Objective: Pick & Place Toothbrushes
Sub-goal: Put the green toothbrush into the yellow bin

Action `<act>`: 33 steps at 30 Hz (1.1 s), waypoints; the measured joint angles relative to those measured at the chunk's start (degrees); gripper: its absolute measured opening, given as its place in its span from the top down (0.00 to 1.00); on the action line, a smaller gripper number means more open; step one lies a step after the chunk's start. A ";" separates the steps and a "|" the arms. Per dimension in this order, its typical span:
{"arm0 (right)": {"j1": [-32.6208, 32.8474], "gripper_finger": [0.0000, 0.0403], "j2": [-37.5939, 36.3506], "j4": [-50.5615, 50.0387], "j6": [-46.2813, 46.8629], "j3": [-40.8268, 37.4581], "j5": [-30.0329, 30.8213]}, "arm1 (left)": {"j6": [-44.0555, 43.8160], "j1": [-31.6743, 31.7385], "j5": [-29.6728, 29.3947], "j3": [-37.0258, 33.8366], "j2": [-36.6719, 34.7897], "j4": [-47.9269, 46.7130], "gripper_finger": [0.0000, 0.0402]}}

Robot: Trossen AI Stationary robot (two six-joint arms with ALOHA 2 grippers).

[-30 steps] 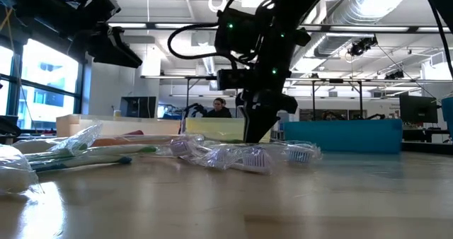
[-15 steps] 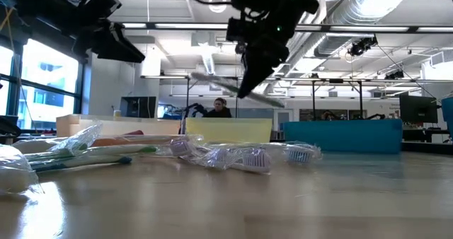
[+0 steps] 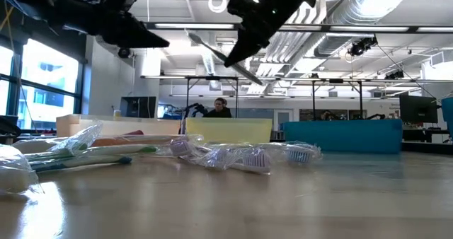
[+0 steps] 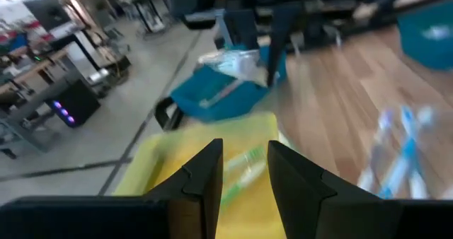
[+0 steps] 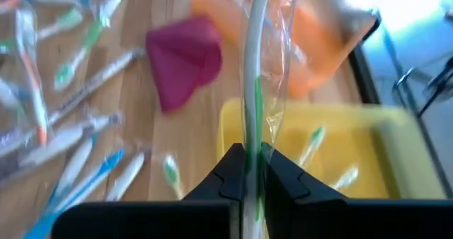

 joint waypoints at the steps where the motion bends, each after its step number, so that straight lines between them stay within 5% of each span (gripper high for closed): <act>1: 0.02 0.96 0.00 1.40 -0.02 0.00 -0.02 | -0.53 0.02 0.05 0.00 1.41 2.36 0.73; 7: 0.88 0.96 0.00 7.66 -0.04 0.02 -0.14 | -3.84 0.02 0.29 0.87 6.75 10.13 0.73; 11: 1.29 0.96 0.00 11.74 -0.04 0.02 -2.08 | -6.01 0.02 6.27 2.31 9.33 15.97 0.73; 24: 2.99 0.96 0.02 18.74 -1.11 0.02 -2.50 | -8.31 -0.05 16.21 7.57 12.90 17.37 0.73; 33: 2.81 0.96 0.04 18.64 -1.11 0.02 -2.35 | -8.68 -2.00 16.60 8.20 16.28 19.79 0.73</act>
